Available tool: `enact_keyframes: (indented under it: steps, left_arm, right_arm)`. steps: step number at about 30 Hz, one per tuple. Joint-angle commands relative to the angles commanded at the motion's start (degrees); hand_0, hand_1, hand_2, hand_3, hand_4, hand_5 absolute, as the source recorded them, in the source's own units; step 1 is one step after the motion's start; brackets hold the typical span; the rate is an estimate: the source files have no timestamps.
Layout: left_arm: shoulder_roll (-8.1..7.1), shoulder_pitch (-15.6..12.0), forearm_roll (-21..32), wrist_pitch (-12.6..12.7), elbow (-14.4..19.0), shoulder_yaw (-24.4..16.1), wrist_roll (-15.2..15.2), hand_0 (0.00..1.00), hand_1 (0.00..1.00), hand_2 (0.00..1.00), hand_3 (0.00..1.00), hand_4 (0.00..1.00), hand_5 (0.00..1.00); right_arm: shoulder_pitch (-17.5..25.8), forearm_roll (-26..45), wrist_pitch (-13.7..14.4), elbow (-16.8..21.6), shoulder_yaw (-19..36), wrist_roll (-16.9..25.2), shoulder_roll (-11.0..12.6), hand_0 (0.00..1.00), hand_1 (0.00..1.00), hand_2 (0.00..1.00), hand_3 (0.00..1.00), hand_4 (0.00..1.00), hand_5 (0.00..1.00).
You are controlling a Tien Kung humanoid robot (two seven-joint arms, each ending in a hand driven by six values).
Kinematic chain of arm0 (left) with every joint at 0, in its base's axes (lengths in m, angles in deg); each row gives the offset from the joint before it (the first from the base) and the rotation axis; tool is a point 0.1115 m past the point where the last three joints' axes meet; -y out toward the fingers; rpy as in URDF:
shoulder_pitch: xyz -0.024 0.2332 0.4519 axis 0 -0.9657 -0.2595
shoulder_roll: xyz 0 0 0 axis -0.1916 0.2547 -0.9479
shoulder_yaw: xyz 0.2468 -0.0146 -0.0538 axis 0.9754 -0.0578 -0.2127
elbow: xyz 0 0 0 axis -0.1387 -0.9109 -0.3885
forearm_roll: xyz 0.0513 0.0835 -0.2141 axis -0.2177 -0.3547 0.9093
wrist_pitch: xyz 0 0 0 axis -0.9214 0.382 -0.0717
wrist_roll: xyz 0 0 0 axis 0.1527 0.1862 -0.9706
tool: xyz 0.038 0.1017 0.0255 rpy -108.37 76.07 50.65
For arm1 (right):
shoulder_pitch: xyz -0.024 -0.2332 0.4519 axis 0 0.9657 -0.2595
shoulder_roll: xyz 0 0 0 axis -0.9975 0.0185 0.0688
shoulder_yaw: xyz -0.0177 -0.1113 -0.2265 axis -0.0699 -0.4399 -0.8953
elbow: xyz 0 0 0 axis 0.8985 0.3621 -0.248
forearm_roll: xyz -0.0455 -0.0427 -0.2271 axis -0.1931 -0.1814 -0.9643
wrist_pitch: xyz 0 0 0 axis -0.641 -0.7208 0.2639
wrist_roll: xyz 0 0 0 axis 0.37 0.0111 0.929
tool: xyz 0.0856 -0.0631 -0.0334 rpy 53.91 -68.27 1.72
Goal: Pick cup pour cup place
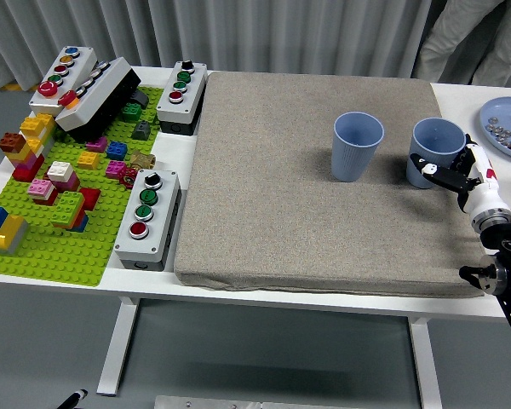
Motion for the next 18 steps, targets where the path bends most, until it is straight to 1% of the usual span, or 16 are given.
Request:
enact_keyframes:
  steps: [6, 15, 16, 18]
  left_arm:
    - [-0.01, -0.05, 0.00, -0.01, 0.00, -0.07, 0.01, 0.824, 0.803, 0.885, 0.787, 0.639, 0.991]
    - [-0.01, -0.01, -0.08, -0.01, 0.00, -0.12, 0.03, 0.824, 0.803, 0.884, 0.787, 0.637, 0.991]
    - [0.00, -0.04, -0.08, 0.00, 0.00, -0.12, 0.04, 0.825, 0.803, 0.885, 0.787, 0.636, 0.990]
    - [0.00, -0.09, -0.12, -0.01, 0.00, -0.14, 0.05, 0.825, 0.803, 0.885, 0.787, 0.636, 0.990]
  right_arm:
    - [0.04, -0.13, -0.26, 0.03, 0.02, -0.14, 0.00, 0.867, 0.856, 0.868, 0.913, 0.793, 0.134]
    - [0.03, -1.41, -1.63, 0.15, 0.51, -0.97, 0.10, 0.867, 0.856, 0.868, 0.915, 0.794, 0.135]
    - [0.06, -1.74, -1.92, 0.17, 0.57, -1.20, 0.12, 0.908, 0.877, 0.955, 0.993, 0.802, 0.134]
    - [0.09, -2.12, -2.17, 0.21, 0.57, -1.46, 0.13, 0.908, 0.877, 0.955, 0.993, 0.802, 0.134]
